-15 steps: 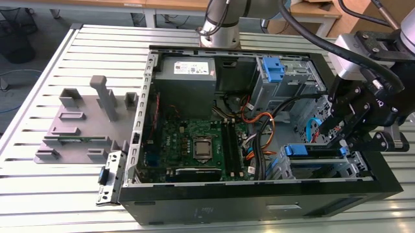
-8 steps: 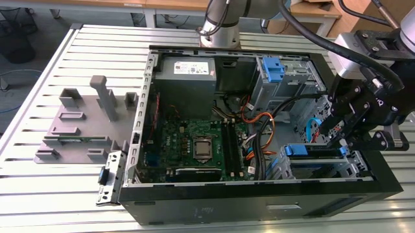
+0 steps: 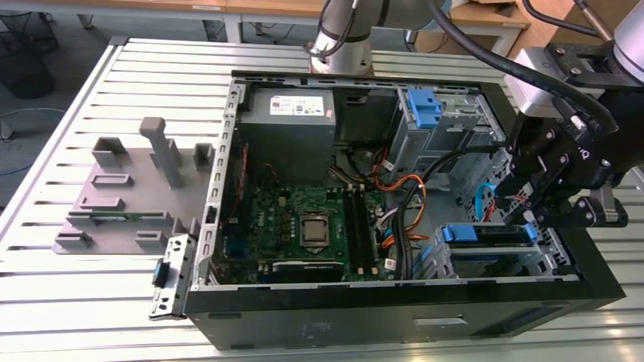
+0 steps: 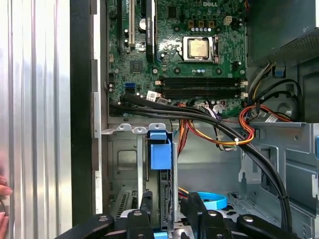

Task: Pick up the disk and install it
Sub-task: 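Insert the first disk wire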

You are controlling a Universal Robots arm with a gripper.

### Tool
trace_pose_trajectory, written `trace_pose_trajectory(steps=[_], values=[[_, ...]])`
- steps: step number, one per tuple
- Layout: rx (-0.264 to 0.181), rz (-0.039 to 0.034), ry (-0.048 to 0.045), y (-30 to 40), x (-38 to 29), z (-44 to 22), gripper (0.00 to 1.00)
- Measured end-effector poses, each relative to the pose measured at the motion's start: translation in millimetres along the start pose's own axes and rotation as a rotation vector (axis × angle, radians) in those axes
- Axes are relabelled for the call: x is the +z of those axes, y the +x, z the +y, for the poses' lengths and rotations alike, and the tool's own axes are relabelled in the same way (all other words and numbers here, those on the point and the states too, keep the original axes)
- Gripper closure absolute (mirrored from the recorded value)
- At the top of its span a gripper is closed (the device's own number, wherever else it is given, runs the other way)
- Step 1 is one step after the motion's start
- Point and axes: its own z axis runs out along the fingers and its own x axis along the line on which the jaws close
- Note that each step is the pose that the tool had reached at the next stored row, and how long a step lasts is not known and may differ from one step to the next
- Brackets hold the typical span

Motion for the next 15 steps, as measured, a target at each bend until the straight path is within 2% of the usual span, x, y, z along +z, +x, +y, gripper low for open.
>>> trace_pose_trajectory(steps=[7,15], values=[[0.0,0.0001,0.0,-6.8,4.0,-1.0,0.58],[0.0,0.0,0.0,-9.8,7.2,-5.5,0.58]])
